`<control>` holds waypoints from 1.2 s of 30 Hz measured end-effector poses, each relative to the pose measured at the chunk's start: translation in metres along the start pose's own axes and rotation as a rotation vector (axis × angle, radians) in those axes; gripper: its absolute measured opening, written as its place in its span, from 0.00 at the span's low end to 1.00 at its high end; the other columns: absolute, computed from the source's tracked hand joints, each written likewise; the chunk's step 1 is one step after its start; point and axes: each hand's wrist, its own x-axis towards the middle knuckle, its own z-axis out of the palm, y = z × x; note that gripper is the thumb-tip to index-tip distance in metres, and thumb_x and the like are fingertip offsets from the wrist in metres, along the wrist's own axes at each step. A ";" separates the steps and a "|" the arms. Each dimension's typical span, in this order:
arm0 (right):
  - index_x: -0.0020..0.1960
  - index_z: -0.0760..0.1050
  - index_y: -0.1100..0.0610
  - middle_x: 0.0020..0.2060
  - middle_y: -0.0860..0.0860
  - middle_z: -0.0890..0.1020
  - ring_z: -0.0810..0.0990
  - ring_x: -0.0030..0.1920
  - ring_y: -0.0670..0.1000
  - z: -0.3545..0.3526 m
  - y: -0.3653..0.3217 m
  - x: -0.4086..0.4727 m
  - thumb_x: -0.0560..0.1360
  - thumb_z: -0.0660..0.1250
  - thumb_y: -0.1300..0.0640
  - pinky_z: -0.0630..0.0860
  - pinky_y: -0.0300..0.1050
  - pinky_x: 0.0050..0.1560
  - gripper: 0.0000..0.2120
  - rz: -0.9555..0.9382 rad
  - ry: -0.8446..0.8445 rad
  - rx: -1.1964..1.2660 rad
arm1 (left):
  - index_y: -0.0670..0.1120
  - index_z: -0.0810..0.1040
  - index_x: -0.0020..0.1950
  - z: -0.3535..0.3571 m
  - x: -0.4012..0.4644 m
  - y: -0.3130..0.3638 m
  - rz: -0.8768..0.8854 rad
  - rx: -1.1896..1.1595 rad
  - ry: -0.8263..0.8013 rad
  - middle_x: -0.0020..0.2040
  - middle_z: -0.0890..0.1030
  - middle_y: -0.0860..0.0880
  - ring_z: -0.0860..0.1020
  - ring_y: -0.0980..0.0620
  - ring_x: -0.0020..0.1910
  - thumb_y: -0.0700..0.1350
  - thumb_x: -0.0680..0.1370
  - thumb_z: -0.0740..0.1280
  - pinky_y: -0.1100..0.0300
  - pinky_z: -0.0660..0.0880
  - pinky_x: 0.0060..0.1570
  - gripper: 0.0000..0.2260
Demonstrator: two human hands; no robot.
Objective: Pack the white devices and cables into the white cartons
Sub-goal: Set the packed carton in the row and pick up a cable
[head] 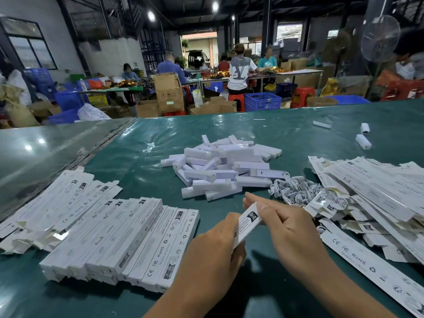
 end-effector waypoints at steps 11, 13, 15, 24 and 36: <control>0.72 0.72 0.37 0.70 0.34 0.74 0.67 0.74 0.37 -0.015 0.003 0.009 0.72 0.47 0.19 0.60 0.50 0.76 0.38 0.009 -0.237 0.215 | 0.57 0.64 0.64 0.000 -0.002 0.010 0.072 0.098 -0.112 0.56 0.76 0.54 0.76 0.47 0.50 0.53 0.81 0.58 0.52 0.71 0.47 0.12; 0.76 0.66 0.36 0.73 0.30 0.69 0.62 0.75 0.33 -0.014 0.001 0.006 0.72 0.48 0.19 0.57 0.44 0.76 0.38 -0.027 -0.344 0.074 | 0.55 0.64 0.68 0.000 -0.002 0.014 0.058 0.129 -0.155 0.58 0.76 0.52 0.77 0.44 0.52 0.51 0.82 0.58 0.50 0.72 0.50 0.14; 0.77 0.63 0.36 0.74 0.29 0.65 0.60 0.74 0.30 -0.011 -0.002 0.003 0.73 0.49 0.21 0.57 0.38 0.75 0.37 -0.098 -0.381 -0.133 | 0.54 0.64 0.72 0.000 0.000 0.018 0.045 0.161 -0.200 0.61 0.77 0.51 0.78 0.41 0.54 0.47 0.82 0.58 0.46 0.73 0.52 0.18; 0.65 0.76 0.45 0.57 0.41 0.84 0.80 0.59 0.36 -0.003 0.002 0.010 0.77 0.51 0.76 0.76 0.32 0.60 0.32 0.059 -0.270 -0.038 | 0.56 0.66 0.64 -0.004 0.004 0.011 0.046 0.198 -0.200 0.58 0.79 0.53 0.77 0.47 0.54 0.55 0.79 0.62 0.51 0.71 0.47 0.15; 0.51 0.81 0.55 0.44 0.47 0.87 0.86 0.46 0.46 -0.013 0.019 0.024 0.81 0.57 0.68 0.84 0.50 0.41 0.16 0.435 -0.047 0.093 | 0.48 0.83 0.52 -0.027 0.018 -0.014 -0.101 -1.014 0.300 0.47 0.85 0.43 0.81 0.50 0.44 0.54 0.70 0.77 0.58 0.78 0.45 0.15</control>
